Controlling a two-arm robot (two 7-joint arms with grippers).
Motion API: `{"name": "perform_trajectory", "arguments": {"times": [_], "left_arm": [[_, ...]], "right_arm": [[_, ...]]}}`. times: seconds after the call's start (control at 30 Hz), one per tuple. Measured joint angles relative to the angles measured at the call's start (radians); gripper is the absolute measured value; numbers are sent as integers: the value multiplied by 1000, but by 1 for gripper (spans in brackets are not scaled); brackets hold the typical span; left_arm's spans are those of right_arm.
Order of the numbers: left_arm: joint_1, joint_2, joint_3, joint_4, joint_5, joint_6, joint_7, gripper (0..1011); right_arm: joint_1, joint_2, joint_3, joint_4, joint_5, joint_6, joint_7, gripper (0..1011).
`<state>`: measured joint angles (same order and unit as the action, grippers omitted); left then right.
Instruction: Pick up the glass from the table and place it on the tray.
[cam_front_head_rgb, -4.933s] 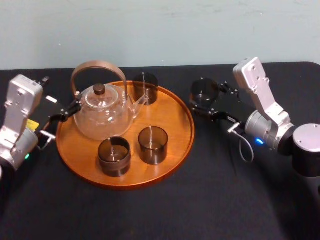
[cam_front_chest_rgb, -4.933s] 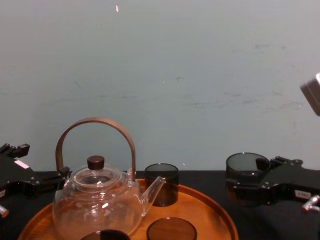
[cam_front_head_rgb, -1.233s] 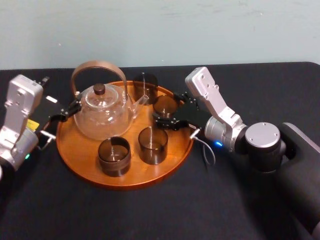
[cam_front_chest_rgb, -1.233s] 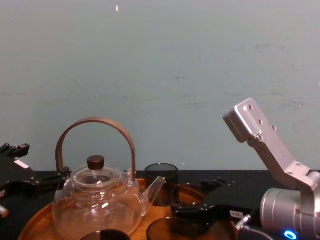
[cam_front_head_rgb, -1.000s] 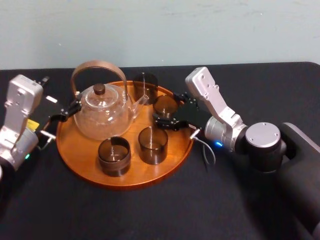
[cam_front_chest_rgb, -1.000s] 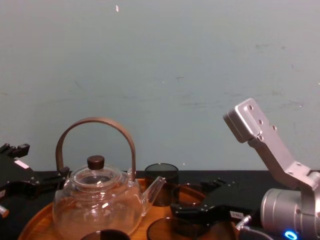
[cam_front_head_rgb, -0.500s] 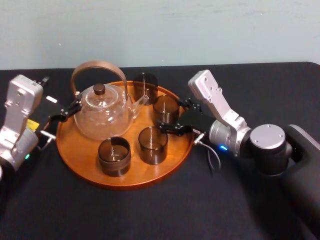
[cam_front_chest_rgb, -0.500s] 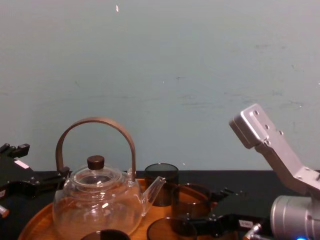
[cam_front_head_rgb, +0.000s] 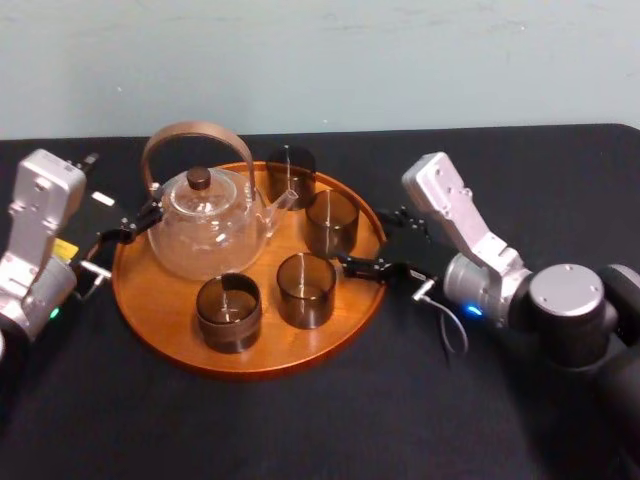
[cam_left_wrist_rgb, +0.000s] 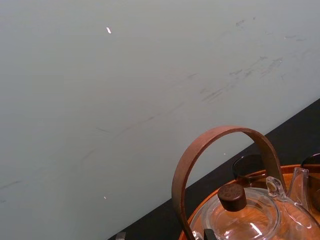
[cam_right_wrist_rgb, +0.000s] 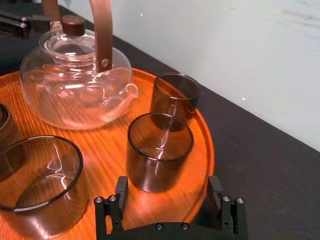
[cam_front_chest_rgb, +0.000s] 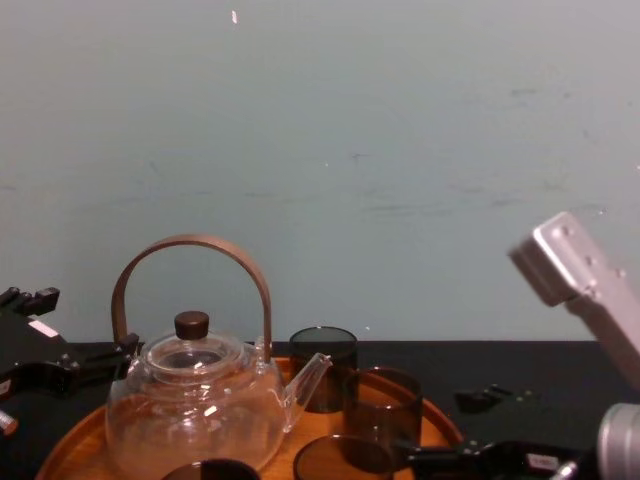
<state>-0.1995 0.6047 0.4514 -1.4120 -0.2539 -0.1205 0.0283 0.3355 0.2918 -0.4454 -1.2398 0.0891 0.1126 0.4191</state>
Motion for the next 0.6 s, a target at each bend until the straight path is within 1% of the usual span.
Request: {"name": "perform_trajectory", "arguments": {"times": [0.17,0.27,0.43,0.53,0.6], "left_arm": [[0,0,0,0,0,0,0,1010],[0,0,0,0,0,0,0,1009],[0,0,0,0,0,0,0,1010],[0,0,0,0,0,0,0,1010],[0,0,0,0,0,0,0,1009]], "right_arm": [[-44,29,31,-66,18,5,-14,1002],[-79,52,63,-114,33,5,-30,1002],[-103,69,99,-145,44,4,-51,1002],[-119,79,133,-161,51,0,-76,1002],[-125,81,147,-168,53,-2,-86,1002]]}}
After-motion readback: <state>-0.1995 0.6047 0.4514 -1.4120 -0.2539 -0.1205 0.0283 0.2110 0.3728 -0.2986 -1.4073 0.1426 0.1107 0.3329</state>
